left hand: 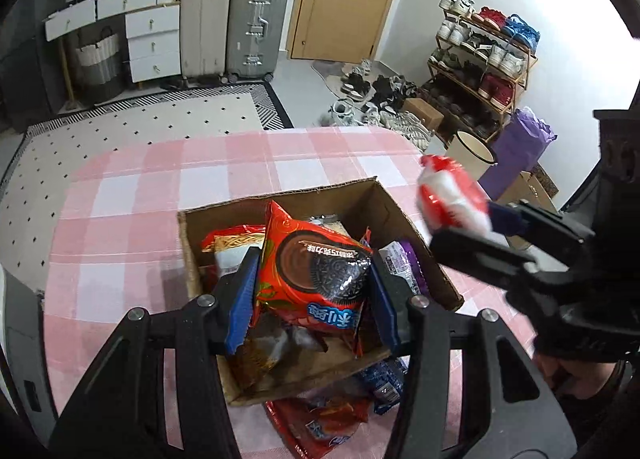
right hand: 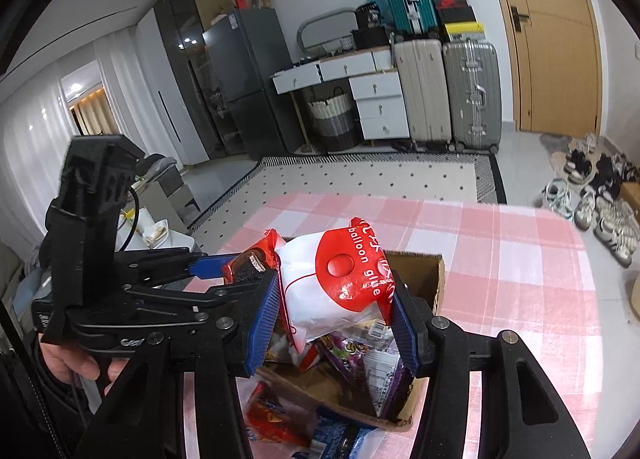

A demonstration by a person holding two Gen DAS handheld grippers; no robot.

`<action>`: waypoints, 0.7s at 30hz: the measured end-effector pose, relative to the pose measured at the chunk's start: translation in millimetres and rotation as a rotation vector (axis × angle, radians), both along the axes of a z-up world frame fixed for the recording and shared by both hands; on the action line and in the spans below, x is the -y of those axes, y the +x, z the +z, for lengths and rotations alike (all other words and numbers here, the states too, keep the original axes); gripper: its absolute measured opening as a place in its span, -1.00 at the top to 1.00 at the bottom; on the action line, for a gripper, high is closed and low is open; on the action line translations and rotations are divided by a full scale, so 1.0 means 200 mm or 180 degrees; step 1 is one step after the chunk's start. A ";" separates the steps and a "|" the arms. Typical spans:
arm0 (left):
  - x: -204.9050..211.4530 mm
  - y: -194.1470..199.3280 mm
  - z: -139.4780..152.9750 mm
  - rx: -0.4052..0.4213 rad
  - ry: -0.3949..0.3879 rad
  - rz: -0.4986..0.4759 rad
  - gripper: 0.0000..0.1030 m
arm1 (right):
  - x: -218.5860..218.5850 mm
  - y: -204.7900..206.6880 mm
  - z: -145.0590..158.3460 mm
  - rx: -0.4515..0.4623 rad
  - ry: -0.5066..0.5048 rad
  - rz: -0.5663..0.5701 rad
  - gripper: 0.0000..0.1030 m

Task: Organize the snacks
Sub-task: 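Open both grippers to drop the cookie bag and glue pack into the box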

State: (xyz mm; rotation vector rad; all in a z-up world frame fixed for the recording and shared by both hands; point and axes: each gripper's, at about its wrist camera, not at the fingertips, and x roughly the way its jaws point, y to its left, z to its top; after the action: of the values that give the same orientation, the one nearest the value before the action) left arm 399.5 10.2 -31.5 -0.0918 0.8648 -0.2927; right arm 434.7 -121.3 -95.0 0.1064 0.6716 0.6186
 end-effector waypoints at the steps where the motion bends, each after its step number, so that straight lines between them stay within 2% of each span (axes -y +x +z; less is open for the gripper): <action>1: 0.01 0.02 -0.01 -0.0009 0.0018 0.0001 0.06 | 0.00 0.02 -0.02 -0.0021 -0.0016 -0.0007 -0.03; 6: 0.01 0.08 -0.09 -0.0112 0.0082 0.0040 0.05 | -0.03 0.07 -0.07 -0.0043 -0.0039 -0.0004 -0.19; 9: 0.00 0.09 -0.11 -0.0134 0.0109 0.0084 -0.25 | -0.03 0.08 -0.09 -0.0037 -0.0027 0.0006 -0.29; 10: 0.00 0.08 -0.11 -0.0112 0.0085 0.0080 -0.40 | -0.03 0.08 -0.09 -0.0024 -0.0022 0.0000 -0.42; 13: -0.01 0.07 -0.09 -0.0049 0.0131 0.0137 -0.60 | -0.01 0.07 -0.07 0.0046 0.0020 -0.0029 -0.53; 21: -0.06 -0.03 -0.05 0.0006 0.0074 0.0214 -0.61 | 0.02 0.00 0.02 0.0173 0.0021 -0.0079 -0.55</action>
State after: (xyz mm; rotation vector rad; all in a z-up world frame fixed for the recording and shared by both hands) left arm 394.4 21.6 -41.2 -0.0989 0.8614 -0.2199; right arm 433.8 -124.6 -91.8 0.1037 0.6150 0.5980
